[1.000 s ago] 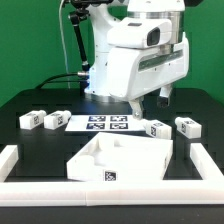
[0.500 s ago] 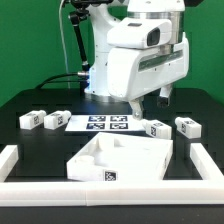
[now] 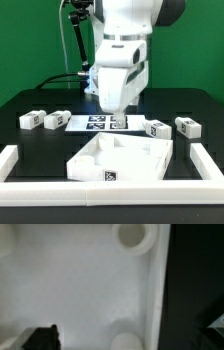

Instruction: Assemble square table

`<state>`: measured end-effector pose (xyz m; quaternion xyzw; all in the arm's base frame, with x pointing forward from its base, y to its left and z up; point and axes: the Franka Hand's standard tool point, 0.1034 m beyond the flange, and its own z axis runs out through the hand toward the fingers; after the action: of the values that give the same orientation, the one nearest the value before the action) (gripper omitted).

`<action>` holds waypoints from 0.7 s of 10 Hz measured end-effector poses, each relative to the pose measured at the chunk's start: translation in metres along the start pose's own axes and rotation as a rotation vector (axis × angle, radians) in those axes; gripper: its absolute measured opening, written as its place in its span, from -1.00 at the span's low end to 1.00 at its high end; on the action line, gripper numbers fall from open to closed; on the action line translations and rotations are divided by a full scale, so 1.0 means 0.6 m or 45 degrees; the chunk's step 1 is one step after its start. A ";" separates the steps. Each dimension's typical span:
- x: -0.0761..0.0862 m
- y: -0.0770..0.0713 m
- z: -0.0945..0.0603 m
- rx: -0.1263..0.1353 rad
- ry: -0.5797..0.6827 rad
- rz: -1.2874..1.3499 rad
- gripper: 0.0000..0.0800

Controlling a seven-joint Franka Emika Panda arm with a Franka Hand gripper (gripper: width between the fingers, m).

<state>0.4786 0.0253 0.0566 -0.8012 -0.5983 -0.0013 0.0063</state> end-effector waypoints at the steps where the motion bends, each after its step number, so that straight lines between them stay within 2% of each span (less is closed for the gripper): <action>1: 0.005 -0.013 0.021 -0.003 0.013 0.018 0.62; 3: 0.008 -0.016 0.051 -0.006 0.028 0.019 0.62; 5: 0.004 -0.005 0.059 -0.003 0.029 0.032 0.62; 6: 0.005 -0.007 0.059 -0.001 0.029 0.030 0.52; 7: 0.005 -0.007 0.060 0.000 0.028 0.030 0.13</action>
Offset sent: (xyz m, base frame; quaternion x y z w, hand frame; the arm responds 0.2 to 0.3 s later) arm 0.0111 -0.0001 -0.0196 -0.0153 0.0245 0.0009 0.9996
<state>0.4751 0.0297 0.0208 -0.8083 -0.5886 -0.0102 0.0129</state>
